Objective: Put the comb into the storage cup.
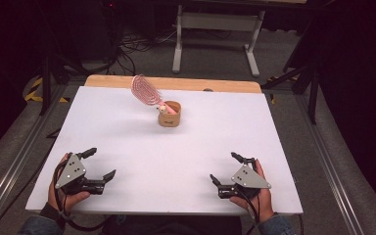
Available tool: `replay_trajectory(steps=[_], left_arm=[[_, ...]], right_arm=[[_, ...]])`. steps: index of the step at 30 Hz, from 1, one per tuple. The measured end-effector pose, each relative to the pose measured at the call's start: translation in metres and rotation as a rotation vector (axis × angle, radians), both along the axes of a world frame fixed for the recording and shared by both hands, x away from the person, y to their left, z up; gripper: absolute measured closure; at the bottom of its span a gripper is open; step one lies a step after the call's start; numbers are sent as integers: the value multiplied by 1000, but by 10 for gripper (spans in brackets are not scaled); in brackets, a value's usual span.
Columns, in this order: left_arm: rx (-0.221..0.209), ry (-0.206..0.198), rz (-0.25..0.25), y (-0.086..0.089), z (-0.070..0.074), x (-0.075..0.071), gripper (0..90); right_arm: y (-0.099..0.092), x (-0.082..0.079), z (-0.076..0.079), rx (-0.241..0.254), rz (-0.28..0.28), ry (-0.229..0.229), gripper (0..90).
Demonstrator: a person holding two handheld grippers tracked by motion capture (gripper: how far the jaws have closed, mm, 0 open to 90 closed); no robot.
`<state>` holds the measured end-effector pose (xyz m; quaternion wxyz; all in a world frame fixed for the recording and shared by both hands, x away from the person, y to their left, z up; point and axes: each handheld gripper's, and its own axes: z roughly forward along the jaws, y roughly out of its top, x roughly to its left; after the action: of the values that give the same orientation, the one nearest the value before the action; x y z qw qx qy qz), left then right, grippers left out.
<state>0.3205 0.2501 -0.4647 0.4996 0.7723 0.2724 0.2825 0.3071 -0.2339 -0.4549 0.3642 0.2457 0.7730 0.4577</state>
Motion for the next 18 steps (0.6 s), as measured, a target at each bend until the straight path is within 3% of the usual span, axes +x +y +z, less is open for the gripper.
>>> replay_trajectory(steps=[11,18], left_arm=[[22,5,-1,-2,-3,3,58],[12,2,4,-1,-3,1,60]], right_arm=[[0,2,-1,9,-1,7,55],[1,1,0,14,-1,6,55]])
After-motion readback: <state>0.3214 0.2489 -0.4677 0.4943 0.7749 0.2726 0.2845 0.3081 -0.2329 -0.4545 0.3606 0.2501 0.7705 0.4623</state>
